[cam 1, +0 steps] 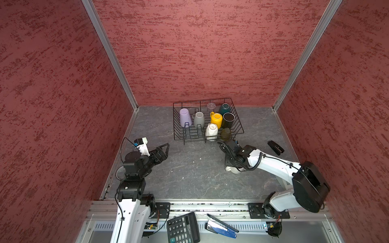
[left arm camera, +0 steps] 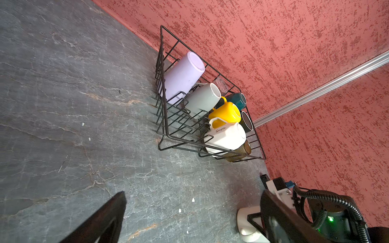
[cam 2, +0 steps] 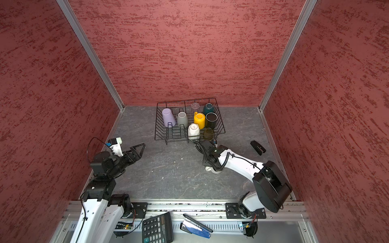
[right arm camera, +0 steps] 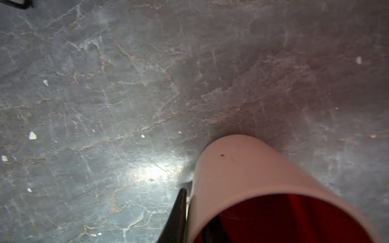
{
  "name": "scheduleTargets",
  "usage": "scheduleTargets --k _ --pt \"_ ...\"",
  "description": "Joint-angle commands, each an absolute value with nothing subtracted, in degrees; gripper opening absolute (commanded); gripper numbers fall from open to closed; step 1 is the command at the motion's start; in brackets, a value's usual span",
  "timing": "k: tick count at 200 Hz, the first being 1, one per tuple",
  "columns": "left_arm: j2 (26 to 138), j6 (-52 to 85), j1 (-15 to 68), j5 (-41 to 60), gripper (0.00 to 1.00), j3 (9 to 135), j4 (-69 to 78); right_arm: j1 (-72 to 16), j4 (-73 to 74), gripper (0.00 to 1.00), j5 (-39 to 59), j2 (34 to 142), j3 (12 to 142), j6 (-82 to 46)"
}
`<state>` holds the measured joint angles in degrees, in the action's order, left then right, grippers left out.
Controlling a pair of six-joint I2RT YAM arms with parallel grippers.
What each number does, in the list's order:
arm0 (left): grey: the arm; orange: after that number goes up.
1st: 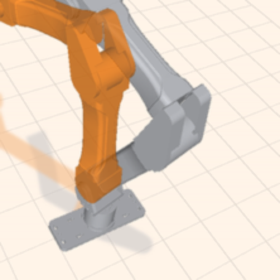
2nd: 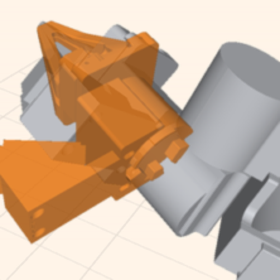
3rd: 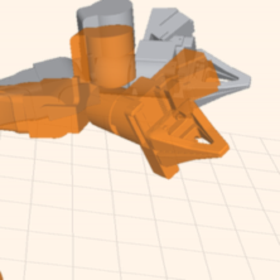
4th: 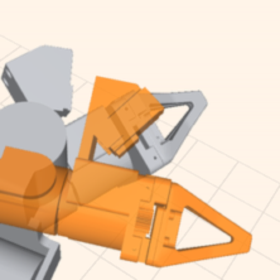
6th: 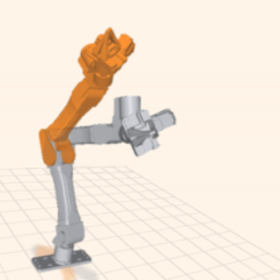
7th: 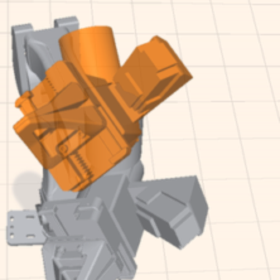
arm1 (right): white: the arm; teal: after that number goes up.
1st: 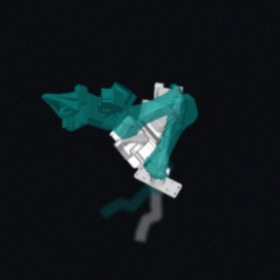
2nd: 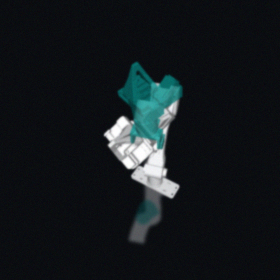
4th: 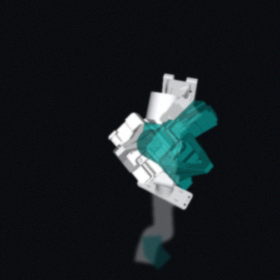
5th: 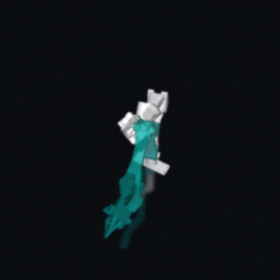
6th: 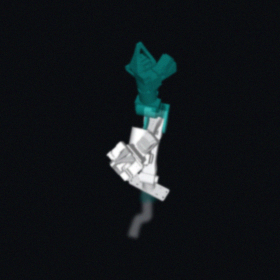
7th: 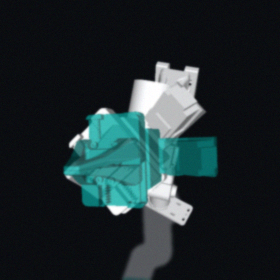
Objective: Load the cups into the dish rack
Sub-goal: 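Grasp the red-lined white mug rim on the table with the right gripper, then lift the red-lined white mug toward the left gripper while left reaches to meet it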
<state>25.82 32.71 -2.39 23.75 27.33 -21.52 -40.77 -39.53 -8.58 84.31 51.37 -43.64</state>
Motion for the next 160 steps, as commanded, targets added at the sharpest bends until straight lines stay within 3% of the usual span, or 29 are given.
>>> scheduleTargets --k 1,45,160 --pt "25.40 33.00 -2.73 24.26 0.99 28.66 -22.56 -41.22 -34.87 0.10 -7.33 86.30 53.85 -40.97" --pt "25.40 34.27 -3.02 24.35 0.99 28.39 -22.94 -42.14 -34.50 0.00 -5.46 87.63 56.70 -37.94" --pt "28.83 44.80 -6.68 36.51 1.00 28.94 -15.31 -43.11 -37.82 0.00 5.85 74.53 69.72 -29.71"
